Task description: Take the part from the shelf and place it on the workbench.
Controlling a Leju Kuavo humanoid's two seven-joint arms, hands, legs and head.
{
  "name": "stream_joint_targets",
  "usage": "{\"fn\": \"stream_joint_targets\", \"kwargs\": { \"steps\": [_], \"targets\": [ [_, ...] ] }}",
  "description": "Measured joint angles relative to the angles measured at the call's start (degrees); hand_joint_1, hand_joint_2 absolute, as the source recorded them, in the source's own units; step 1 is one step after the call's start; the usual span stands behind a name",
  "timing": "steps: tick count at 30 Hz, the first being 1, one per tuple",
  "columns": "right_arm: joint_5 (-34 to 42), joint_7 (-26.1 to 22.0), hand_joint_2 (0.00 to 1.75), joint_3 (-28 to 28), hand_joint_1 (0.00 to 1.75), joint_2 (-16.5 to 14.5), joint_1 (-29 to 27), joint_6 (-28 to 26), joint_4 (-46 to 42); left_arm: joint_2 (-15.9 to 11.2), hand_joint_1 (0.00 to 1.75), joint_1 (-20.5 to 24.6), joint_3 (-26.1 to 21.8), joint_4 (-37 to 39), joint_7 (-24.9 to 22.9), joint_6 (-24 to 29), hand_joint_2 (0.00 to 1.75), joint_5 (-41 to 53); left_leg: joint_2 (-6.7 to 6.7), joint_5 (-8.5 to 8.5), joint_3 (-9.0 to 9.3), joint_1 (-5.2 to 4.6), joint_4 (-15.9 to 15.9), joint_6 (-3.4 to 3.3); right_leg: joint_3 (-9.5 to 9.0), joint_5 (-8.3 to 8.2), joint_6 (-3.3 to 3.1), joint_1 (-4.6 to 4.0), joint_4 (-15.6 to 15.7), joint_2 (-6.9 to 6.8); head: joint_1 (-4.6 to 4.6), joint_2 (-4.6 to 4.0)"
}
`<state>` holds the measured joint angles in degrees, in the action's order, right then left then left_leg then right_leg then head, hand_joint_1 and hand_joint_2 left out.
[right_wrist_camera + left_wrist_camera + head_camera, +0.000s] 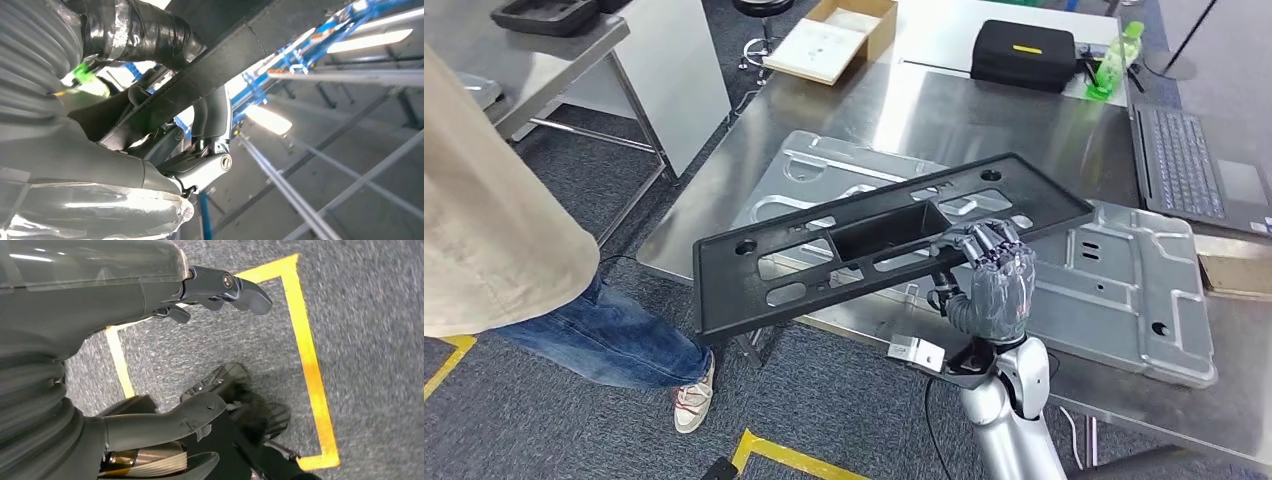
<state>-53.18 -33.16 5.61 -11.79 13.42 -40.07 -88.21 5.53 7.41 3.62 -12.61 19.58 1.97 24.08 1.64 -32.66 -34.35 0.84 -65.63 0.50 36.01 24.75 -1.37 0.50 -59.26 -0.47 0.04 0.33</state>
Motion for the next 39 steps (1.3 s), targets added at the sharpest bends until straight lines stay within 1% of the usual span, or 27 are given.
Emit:
{"fn": "stream_joint_targets", "kwargs": {
  "steps": [1, 2, 3, 4, 6, 7, 8, 9, 10, 11, 12, 13, 14, 15, 16, 17, 18, 19, 20, 22, 24, 26, 32, 34, 36, 37, 39],
  "targets": [
    [0.0, 0.0, 1.75, 0.0, 1.75, -0.1, 0.1, 0.0, 0.1, 0.0, 0.0, -0.1, 0.0, 0.0, 0.0, 0.0, 1.75, 0.1, -0.76, -1.74, -1.86, 0.02, -3.9, 0.01, 0.03, -0.03, -0.19, -0.05, 0.0, 0.77, -0.01, 0.0],
    [0.0, 0.0, 1.75, -0.1, 1.75, -0.1, 0.1, 0.0, 0.3, 0.0, 0.0, -0.2, 0.0, 0.0, -0.1, 0.0, 1.75, 0.2, -1.05, -2.75, -3.53, 0.01, -7.1, -0.01, 0.04, -0.05, -0.26, -0.12, 0.0, 1.63, 0.0, 0.0],
    [0.0, 0.0, 1.75, -0.3, 1.75, -0.2, 0.1, 0.0, 0.5, -0.1, 0.0, -0.3, 0.0, 0.0, -0.1, 0.0, 1.75, 0.4, -1.16, -2.7, -4.51, 0.0, -8.7, -0.06, 0.04, -0.05, -0.29, -0.19, -0.1, 2.49, -0.01, 0.0],
    [0.0, 0.1, 1.75, -0.5, 1.75, -0.2, 0.1, 0.0, 0.7, -0.1, 0.0, -0.3, 0.0, 0.0, -0.2, 0.0, 1.75, 0.6, -1.24, -1.6, -4.58, 0.0, -8.3, -0.17, 0.03, -0.06, -0.29, -0.24, -0.2, 3.34, 0.0, 0.0],
    [0.2, 0.2, 1.75, -1.0, 1.75, -0.2, 0.2, 0.0, 1.1, -0.2, 0.0, -0.3, 0.0, 0.0, -0.1, 0.0, 1.75, 1.0, -2.22, 2.69, -2.09, 0.01, -2.1, -0.58, -0.02, -0.05, -0.26, -0.24, -0.4, 4.96, -0.01, 0.0],
    [0.3, 0.2, 1.75, -1.3, 1.75, -0.1, 0.4, 0.0, 1.3, -0.3, 0.0, -0.3, 0.0, 0.0, 0.0, -0.1, 1.75, 1.2, -3.54, 4.32, -0.64, 0.08, 1.5, -0.82, 0.09, -0.04, -0.11, -0.3, -0.5, 5.7, 0.01, 0.0],
    [0.4, 0.3, 1.75, -1.8, 1.75, -0.1, 0.7, 0.0, 1.6, -0.4, 0.0, -0.2, 0.0, 0.0, 0.1, -0.2, 1.75, 1.4, -4.66, 5.34, 0.5, 0.11, 4.2, -0.98, 0.31, -0.1, 0.14, -0.24, -0.7, 6.46, -0.01, 0.0],
    [0.6, 0.3, 1.75, -2.3, 1.75, 0.0, 1.0, 0.0, 2.0, -0.4, 0.0, -0.2, 0.0, 0.0, 0.2, -0.3, 1.75, 1.5, -5.48, 5.61, 1.06, 0.07, 5.6, -1.08, 0.58, -0.2, 0.48, -0.12, -0.8, 7.12, 0.01, 0.0],
    [0.6, 0.4, 1.75, -2.9, 1.75, 0.0, 1.2, 0.0, 2.4, -0.5, 0.0, -0.2, 0.0, 0.0, 0.4, -0.5, 1.75, 1.7, -5.67, 5.5, 1.23, -0.01, 6.1, -1.16, 0.83, -0.39, 0.91, 0.02, -0.7, 7.77, 0.0, 0.0],
    [0.6, 0.6, 1.75, -3.5, 1.75, 0.2, 1.4, 0.0, 2.8, -0.5, 0.0, -0.1, -0.1, 0.0, 0.5, -0.6, 1.75, 1.9, -5.12, 5.65, 1.36, -0.04, 6.4, -1.33, 0.97, -0.61, 1.36, 0.15, -0.5, 8.39, 0.0, 0.0],
    [0.4, 0.8, 1.75, -4.3, 1.75, 0.3, 1.6, 0.0, 3.3, -0.5, 0.0, -0.1, -0.1, 0.0, 0.6, -0.7, 1.75, 2.1, -4.57, 5.93, 1.52, -0.02, 6.9, -1.61, 1.05, -0.6, 1.68, 0.18, -0.6, 8.13, 0.02, 0.0],
    [0.1, 1.3, 1.75, -5.2, 1.75, 0.5, 1.9, 0.0, 4.0, -0.5, 0.0, 0.0, -0.1, 0.0, 0.7, -0.7, 1.75, 2.3, -4.06, 6.24, 1.72, 0.07, 7.4, -1.94, 1.35, -0.12, 1.99, 0.09, -1.2, 6.98, 0.1, 0.0],
    [-0.2, 1.9, 1.75, -6.2, 1.75, 0.7, 2.4, 0.0, 4.8, -0.5, 0.0, 0.1, -0.1, 0.0, 0.7, -0.8, 1.75, 2.5, -3.51, 6.53, 1.88, 0.14, 7.8, -2.31, 2.13, 1.02, 2.26, 0.0, -2.9, 5.31, 0.18, 0.0],
    [-0.2, 2.6, 1.75, -7.1, 1.75, 1.0, 3.1, 0.0, 5.9, -0.6, 0.0, 0.1, -0.2, 0.0, 0.8, -0.9, 1.75, 2.7, -3.0, 6.69, 1.97, 0.09, 8.0, -2.56, 3.4, 2.68, 2.46, 0.04, -5.6, 3.34, 0.24, 0.0],
    [-0.1, 3.2, 1.75, -7.9, 1.75, 1.3, 3.9, 0.0, 7.1, -0.6, 0.0, 0.0, -0.3, 0.0, 0.9, -1.0, 1.75, 2.9, -2.52, 6.74, 1.96, 0.01, 8.1, -2.73, 5.02, 4.46, 2.73, 0.13, -9.1, 1.96, 0.31, 0.0],
    [0.3, 3.9, 1.75, -8.5, 1.75, 1.7, 4.6, 0.0, 8.5, -0.6, 0.0, -0.1, -0.4, 0.0, 1.0, -1.1, 1.75, 3.1, -2.04, 6.74, 1.91, -0.05, 8.1, -2.84, 6.55, 5.83, 2.98, 0.32, -12.4, 1.29, 0.29, 0.0],
    [1.0, 4.7, 1.75, -9.0, 1.75, 2.3, 5.2, 0.0, 10.0, -0.7, 0.0, -0.1, -0.4, 0.0, 1.1, -1.2, 1.75, 3.2, -1.69, 6.72, 1.88, -0.07, 8.1, -2.82, 7.44, 6.3, 3.21, 0.55, -14.4, 0.96, 0.29, 0.0],
    [1.8, 5.5, 1.75, -9.2, 1.75, 3.0, 5.8, 0.0, 11.5, -0.7, 0.0, -0.1, -0.4, 0.0, 1.2, -1.4, 1.75, 3.3, -1.42, 6.69, 1.87, -0.07, 8.0, -2.79, 7.4, 5.77, 3.4, 0.77, -14.6, 0.77, 0.29, 0.0],
    [2.8, 6.5, 1.75, -9.4, 1.75, 3.9, 6.5, 0.2, 13.1, -0.7, 0.0, -0.1, -0.5, 0.0, 1.4, -1.5, 1.75, 3.5, -1.25, 6.62, 1.86, -0.06, 7.9, -2.7, 6.24, 4.31, 3.54, 0.99, -12.6, 0.61, 0.3, 0.0],
    [4.4, 8.0, 1.75, -9.3, 1.75, 5.9, 8.3, 0.8, 16.1, -0.7, 0.0, -0.1, -0.5, 0.0, 1.6, -1.9, 1.75, 3.9, -1.0, 6.35, 1.77, -0.14, 7.5, -2.29, 2.4, 1.24, 3.59, 1.18, -5.6, 0.15, 0.3, 0.0],
    [5.2, 9.0, 1.75, -8.8, 1.75, 7.7, 9.9, 1.4, 18.4, -0.7, 0.0, 0.0, -0.6, 0.0, 1.8, -2.2, 1.75, 4.2, -0.86, 6.11, 1.52, -0.33, 7.2, -1.67, 0.23, 0.29, 3.1, 0.93, -1.1, -0.14, 0.27, 0.0],
    [5.5, 9.3, 1.75, -8.1, 1.75, 9.3, 11.0, 1.8, 20.4, -0.7, 0.0, 0.0, -0.7, 0.0, 2.0, -2.4, 1.75, 4.3, -0.77, 6.13, 1.41, -0.39, 7.1, -1.1, 0.2, 0.41, 2.43, 0.62, -0.5, -0.03, 0.25, 0.0],
    [5.5, 9.5, 1.75, -7.4, 1.75, 10.7, 11.8, 2.0, 22.3, -0.8, 0.0, 0.0, -0.8, 0.0, 2.0, -2.4, 1.75, 4.5, -0.74, 5.84, 1.33, -0.17, 7.0, -0.48, 0.12, 0.26, 1.73, 0.6, -0.3, 0.09, 0.26, 0.0],
    [4.8, 10.1, 1.75, -6.5, 1.75, 11.8, 12.6, 1.8, 23.8, -0.7, 0.0, 0.0, -0.8, 0.0, 2.1, -2.6, 1.75, 4.9, -0.92, 1.87, -2.61, -0.05, -1.3, -0.19, -0.08, 0.25, 0.86, 0.46, -0.1, 0.25, 0.24, 0.0],
    [3.6, 10.9, 1.75, -5.7, 1.75, 13.0, 13.3, 1.3, 25.5, -0.7, 0.0, -0.2, -0.9, 0.0, 2.3, -2.8, 1.75, 5.3, -1.09, -0.64, -6.48, -0.08, -9.0, -0.31, -0.14, 0.37, 0.25, 0.05, -0.2, 0.53, 0.24, 0.0],
    [3.0, 11.1, 1.75, -5.4, 1.75, 13.5, 13.4, 1.2, 26.0, -0.7, 0.0, -0.2, -0.9, 0.0, 2.4, -2.9, 1.75, 5.5, -1.1, 0.86, -6.03, -0.12, -7.5, -0.53, -0.17, 0.39, 0.23, -0.06, -0.3, 0.67, 0.24, 0.0],
    [1.9, 11.5, 1.75, -5.0, 1.75, 14.5, 13.9, 1.0, 27.0, -0.8, 0.0, -0.1, -0.9, 0.0, 2.6, -3.0, 1.75, 5.8, -1.25, 4.84, -3.05, -0.38, -0.5, -1.29, -0.2, 0.46, 0.25, -0.21, -0.4, 0.91, 0.25, 0.0]
  ]
}}
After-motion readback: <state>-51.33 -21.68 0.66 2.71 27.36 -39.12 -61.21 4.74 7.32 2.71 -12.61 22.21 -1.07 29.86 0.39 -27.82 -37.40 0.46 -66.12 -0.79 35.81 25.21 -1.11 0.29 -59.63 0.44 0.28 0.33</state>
